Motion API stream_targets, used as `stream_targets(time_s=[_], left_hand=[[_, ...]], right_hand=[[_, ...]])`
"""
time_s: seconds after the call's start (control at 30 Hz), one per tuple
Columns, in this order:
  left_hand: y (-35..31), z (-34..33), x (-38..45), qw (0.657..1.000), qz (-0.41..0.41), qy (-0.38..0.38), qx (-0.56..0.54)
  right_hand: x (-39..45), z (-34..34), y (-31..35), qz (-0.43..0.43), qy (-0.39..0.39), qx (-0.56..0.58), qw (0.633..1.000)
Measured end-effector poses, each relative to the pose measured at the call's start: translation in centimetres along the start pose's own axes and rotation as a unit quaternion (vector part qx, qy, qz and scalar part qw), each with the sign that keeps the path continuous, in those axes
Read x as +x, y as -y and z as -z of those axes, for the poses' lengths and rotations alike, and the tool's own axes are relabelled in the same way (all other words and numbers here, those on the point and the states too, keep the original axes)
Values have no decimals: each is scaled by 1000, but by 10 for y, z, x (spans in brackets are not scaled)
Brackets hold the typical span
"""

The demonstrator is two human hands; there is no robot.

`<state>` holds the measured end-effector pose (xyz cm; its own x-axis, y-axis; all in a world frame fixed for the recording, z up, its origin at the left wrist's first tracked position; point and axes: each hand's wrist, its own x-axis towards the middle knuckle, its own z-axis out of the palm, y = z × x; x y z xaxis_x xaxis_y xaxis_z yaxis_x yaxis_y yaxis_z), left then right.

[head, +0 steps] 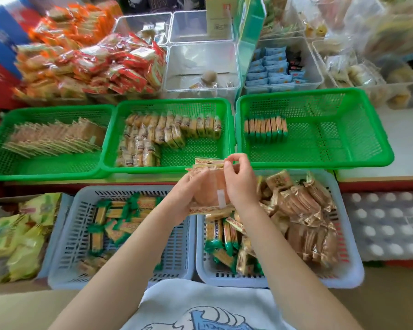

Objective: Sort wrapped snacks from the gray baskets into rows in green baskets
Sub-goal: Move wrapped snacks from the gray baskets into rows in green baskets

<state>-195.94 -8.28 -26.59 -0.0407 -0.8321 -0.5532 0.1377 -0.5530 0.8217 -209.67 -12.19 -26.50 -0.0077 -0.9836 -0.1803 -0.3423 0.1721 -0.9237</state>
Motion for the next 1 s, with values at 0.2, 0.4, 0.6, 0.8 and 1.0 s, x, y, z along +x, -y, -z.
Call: stream_targets(time_s=[0.2, 0.4, 0.6, 0.8, 1.0], left_hand=[[6, 113, -18, 996, -30, -21, -87], [-13, 293, -38, 992, -75, -83, -51], [-37, 453, -42, 985, -43, -156, 67], [-10, 567, -43, 863, -108, -355, 343], [35, 613, -27, 810, -30, -290, 509]], right_hand=[[-17, -108, 31, -67, -11, 53, 996], [-52, -282, 89, -133, 212, 171, 953], [-53, -415, 153, -128, 307, 67, 941], [-6, -504, 172, -137, 250, -5, 959], [39, -559, 165, -189, 225, -100, 951]])
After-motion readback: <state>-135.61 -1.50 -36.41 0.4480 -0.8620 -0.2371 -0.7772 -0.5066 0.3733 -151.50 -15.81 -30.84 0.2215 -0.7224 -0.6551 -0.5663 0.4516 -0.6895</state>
